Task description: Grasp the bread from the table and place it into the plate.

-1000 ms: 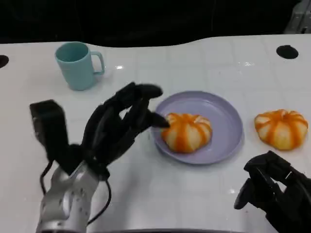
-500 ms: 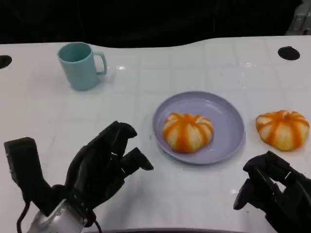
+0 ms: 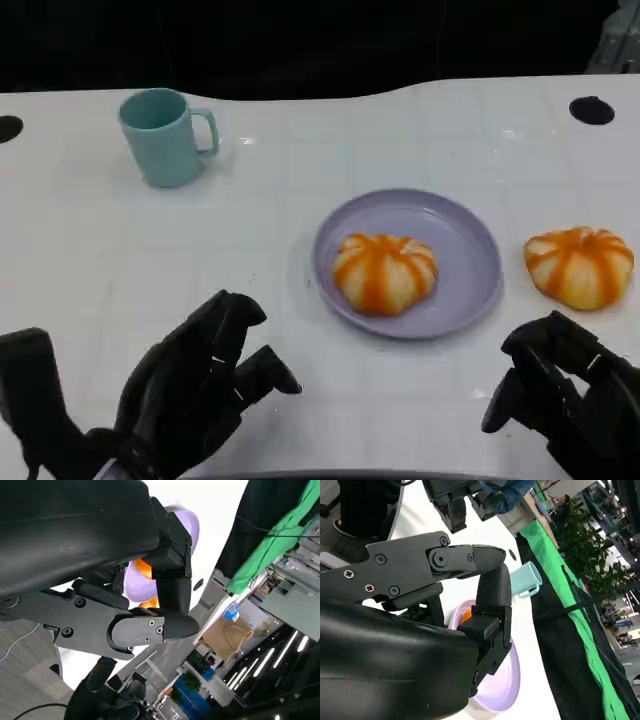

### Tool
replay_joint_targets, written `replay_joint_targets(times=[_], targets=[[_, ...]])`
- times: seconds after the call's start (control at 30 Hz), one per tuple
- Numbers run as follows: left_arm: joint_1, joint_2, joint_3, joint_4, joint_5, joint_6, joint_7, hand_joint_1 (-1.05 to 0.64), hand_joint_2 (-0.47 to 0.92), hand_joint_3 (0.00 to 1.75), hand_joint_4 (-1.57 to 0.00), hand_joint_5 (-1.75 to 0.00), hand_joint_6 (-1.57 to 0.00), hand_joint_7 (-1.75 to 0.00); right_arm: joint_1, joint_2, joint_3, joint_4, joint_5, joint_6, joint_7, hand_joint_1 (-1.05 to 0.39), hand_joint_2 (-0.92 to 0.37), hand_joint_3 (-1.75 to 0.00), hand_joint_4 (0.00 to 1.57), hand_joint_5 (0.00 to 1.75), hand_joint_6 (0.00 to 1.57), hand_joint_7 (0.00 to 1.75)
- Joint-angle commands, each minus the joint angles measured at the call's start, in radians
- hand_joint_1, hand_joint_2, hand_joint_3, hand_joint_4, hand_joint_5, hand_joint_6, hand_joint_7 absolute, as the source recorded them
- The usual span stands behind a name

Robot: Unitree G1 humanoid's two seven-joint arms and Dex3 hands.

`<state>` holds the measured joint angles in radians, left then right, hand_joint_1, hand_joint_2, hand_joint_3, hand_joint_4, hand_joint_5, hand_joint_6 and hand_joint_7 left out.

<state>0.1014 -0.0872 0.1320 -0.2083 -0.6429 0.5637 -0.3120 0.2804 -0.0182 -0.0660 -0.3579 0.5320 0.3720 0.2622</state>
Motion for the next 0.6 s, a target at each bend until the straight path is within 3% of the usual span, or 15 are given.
replay_joint_targets(times=[0.03, 0.6], targets=[[0.035, 0.009, -0.005, -0.02, 0.019, -0.032, 0.016, -0.57, 0.92, 0.43, -0.65, -1.75, -0.46, -1.64, 0.002, -0.017, -0.015, -0.005, 0.01, -0.006, 0.01, -0.51, -0.92, -0.28, 0.56, 1.73, 0.47, 1.43], [0.046, 0.012, -0.038, 0.02, 0.062, -0.142, 0.002, -0.6, 0.92, 0.37, -0.68, -1.75, -0.4, -1.75, 0.003, -0.015, -0.028, 0.003, 0.013, -0.012, 0.022, -0.52, -0.92, -0.25, 0.58, 1.71, 0.5, 1.41]])
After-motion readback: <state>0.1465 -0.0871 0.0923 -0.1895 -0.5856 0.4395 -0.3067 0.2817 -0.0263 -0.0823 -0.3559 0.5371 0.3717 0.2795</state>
